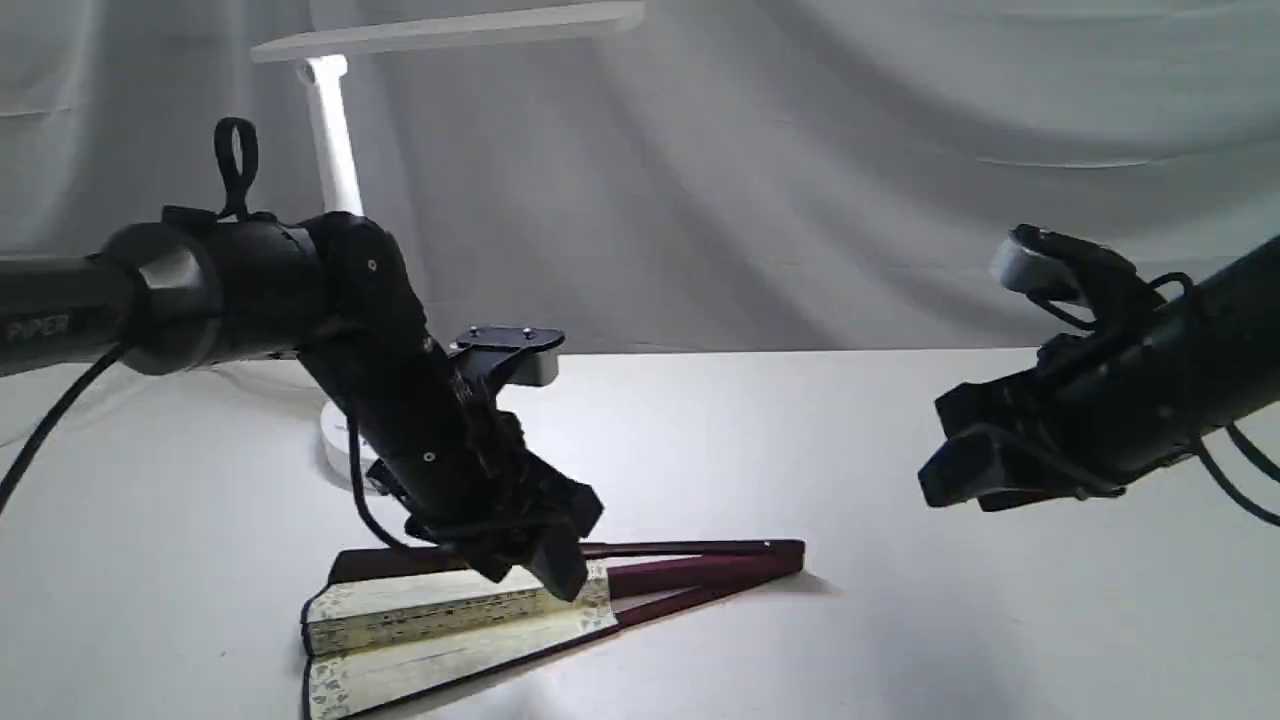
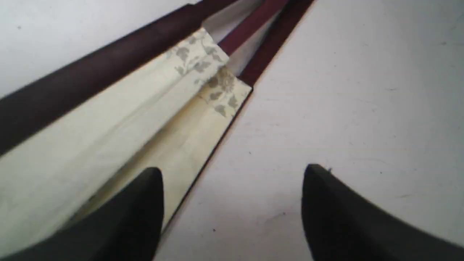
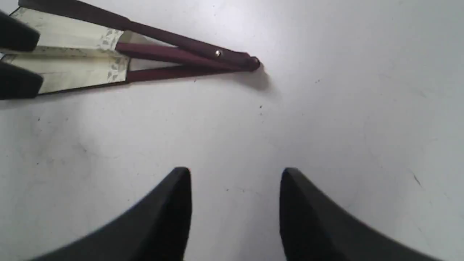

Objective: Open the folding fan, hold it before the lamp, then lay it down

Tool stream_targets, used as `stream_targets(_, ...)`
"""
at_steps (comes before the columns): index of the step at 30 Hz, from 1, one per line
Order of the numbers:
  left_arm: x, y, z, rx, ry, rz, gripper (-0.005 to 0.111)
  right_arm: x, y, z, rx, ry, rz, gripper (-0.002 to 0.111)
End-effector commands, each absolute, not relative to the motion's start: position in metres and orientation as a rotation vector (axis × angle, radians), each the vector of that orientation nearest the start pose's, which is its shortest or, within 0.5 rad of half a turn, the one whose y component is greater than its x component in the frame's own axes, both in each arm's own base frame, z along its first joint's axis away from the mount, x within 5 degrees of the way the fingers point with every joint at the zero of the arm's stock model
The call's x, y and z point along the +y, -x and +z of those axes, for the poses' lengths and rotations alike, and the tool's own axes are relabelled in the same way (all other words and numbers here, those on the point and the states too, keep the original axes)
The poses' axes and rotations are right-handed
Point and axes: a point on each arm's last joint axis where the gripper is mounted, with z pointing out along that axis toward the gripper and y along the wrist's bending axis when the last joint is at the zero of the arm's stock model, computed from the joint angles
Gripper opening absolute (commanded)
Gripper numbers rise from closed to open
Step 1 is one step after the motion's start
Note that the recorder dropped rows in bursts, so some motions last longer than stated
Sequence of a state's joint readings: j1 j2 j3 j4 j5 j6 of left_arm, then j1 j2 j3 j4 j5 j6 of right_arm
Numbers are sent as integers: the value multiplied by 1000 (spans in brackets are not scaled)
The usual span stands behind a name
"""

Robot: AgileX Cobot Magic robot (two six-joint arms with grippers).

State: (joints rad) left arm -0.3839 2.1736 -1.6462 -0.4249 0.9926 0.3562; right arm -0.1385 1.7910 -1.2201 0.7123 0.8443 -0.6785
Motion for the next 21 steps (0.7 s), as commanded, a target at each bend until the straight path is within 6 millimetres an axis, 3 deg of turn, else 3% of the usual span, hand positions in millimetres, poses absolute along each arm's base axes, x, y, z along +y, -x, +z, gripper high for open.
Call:
stream_targets(1, -193, -393, 175, 2897, -732, -574, 53, 3, -379, 215, 2609, 254, 608, 43)
stream_targets(7, -190, -385, 192, 2906, -650, -584, 53, 37, -406, 200, 2541, 539, 555, 43)
stream_targets(12, -185, -372, 194, 2926, -644, -581, 53, 59, -425, 183, 2530, 656, 538, 43)
stream_targets(21, -178, -353, 171, 3020, -600, -584, 53, 60, -448, 152, 2558, 809, 470, 43)
